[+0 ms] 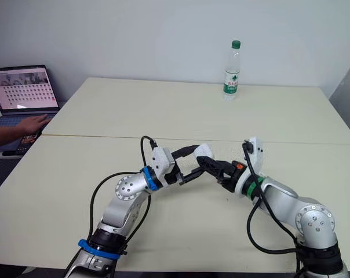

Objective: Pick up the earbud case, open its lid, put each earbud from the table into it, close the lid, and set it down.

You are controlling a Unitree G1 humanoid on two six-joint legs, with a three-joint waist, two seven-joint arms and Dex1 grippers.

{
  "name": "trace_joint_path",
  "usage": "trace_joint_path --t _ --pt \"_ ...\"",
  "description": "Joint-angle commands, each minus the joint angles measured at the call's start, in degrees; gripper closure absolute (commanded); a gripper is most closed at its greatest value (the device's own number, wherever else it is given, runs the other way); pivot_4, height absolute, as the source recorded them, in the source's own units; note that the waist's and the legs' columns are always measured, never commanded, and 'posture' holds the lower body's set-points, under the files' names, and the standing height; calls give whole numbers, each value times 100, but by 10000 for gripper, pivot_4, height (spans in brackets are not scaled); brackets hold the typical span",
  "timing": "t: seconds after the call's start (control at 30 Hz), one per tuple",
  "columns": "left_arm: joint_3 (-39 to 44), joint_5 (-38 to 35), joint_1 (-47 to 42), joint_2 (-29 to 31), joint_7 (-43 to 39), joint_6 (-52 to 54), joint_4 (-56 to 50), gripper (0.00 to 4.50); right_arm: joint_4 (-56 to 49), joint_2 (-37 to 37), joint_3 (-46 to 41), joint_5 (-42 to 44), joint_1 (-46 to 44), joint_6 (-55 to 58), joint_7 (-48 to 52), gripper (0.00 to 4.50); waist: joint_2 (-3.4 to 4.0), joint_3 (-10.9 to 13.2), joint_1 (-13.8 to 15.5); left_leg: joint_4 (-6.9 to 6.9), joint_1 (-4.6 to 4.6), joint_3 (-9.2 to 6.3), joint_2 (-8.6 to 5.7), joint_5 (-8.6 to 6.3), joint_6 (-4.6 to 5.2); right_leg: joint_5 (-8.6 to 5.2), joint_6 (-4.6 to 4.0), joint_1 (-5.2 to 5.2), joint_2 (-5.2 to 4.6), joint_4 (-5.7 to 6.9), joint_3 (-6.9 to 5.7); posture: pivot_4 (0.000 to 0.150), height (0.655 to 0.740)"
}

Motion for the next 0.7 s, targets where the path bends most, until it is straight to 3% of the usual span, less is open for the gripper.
trace_joint_path --t 0.03,0.67,0.7 --pt "-74 -113 -8 -24 -55 -5 -303 17214 -51 6 7 158 -175 -152 42 0 0 0 0 0 0 0 0 0 0 0 0 0 0 0 -1 1500 7362" --pt "-82 -99 -70 -55 -64 64 -193 17214 -20 -72 13 291 -130 -210 79 0 0 0 1 -1 -1 0 2 0 0 -2 3 -1 0 -3 0 1500 7362" --pt "-81 -97 -72 -58 -62 65 -190 17214 -17 -81 16 303 -115 -209 71 1769 0 0 1 -1 -2 0 2 0 0 -2 3 -1 0 -4 0 1500 7362"
